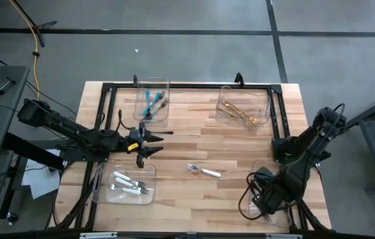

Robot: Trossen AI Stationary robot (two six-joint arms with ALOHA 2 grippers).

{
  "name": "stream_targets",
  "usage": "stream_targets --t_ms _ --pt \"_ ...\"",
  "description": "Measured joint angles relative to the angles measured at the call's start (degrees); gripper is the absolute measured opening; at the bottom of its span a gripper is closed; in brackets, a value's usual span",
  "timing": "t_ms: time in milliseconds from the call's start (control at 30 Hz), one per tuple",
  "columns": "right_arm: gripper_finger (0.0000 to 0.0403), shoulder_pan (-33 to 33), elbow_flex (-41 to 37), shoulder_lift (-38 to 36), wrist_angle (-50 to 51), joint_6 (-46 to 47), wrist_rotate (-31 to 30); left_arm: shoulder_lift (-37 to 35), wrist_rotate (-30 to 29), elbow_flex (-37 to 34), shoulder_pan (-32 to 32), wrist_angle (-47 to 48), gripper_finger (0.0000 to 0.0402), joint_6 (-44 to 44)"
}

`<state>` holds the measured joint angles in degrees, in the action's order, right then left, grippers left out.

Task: Sort silverware by color (type)
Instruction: Put the black fork into the bottom right transparent bin

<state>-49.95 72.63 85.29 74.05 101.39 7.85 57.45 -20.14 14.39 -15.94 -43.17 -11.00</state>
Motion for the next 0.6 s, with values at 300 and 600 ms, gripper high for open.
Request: stream_targets --t_ms 300,600 --pt "0.0007 1.6 -10.9 -0.7 -4.3 6.1 4.7 0.0 -0.4 0.0 0.2 -0.1 0.0172 2.2" --pt "0.001 4.9 -20.9 -0.6 -18.4 1.7 5.8 0.0 -0.7 0.0 0.2 -0.1 0.0172 2.7"
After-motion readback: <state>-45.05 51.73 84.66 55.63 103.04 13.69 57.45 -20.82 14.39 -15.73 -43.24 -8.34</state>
